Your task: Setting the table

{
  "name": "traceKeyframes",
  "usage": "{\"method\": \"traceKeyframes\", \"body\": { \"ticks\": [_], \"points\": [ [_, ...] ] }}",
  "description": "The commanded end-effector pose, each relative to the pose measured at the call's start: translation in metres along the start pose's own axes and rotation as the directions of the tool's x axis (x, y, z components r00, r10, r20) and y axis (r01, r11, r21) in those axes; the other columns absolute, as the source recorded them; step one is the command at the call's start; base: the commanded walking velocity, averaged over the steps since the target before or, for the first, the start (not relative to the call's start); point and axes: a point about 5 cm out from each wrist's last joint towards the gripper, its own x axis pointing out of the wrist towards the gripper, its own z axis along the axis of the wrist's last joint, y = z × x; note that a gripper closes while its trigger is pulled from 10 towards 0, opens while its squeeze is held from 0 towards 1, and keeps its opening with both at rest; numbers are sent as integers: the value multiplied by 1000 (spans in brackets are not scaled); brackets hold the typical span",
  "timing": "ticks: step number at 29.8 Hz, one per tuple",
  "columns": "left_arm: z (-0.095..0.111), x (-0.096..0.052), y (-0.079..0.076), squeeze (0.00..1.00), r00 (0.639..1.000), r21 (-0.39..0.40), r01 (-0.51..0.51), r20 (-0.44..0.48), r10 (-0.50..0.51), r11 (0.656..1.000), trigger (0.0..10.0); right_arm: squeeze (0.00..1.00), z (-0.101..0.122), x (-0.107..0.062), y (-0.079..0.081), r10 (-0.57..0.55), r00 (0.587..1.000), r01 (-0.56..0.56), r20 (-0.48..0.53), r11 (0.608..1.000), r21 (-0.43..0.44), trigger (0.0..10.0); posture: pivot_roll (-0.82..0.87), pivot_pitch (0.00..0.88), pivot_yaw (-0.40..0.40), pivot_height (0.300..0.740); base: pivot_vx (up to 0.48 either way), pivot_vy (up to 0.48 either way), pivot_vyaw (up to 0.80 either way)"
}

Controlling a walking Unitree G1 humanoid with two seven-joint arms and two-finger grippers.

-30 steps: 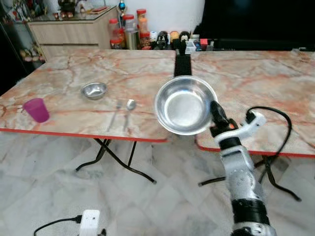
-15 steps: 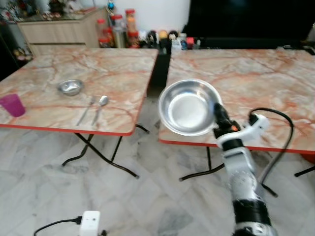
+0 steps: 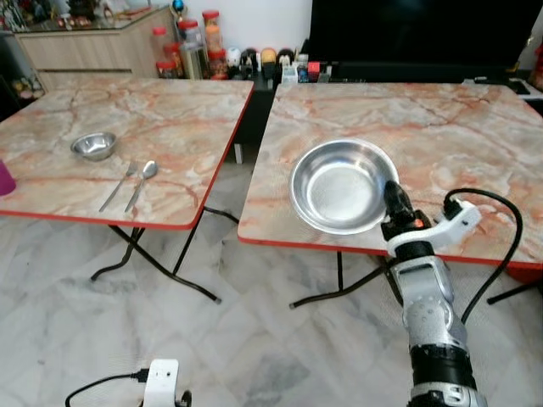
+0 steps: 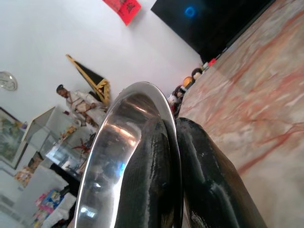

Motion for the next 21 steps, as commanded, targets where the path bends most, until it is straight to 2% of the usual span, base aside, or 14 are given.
{"method": "traceKeyframes", "body": {
  "ticks": [1,21],
  "points": [
    [1,0,5,0,1000,-7,-15,2,15,1000,10000,0,0,6,8,26,1000,-26,0,1000,3,10000,-15,0,4,719,251,0,0],
    [3,1,4,0,1000,-12,-11,2,11,1000,10000,0,-4,7,8,20,1000,-20,-1,1000,7,10000,-17,0,7,719,272,0,0]
  ]
}}
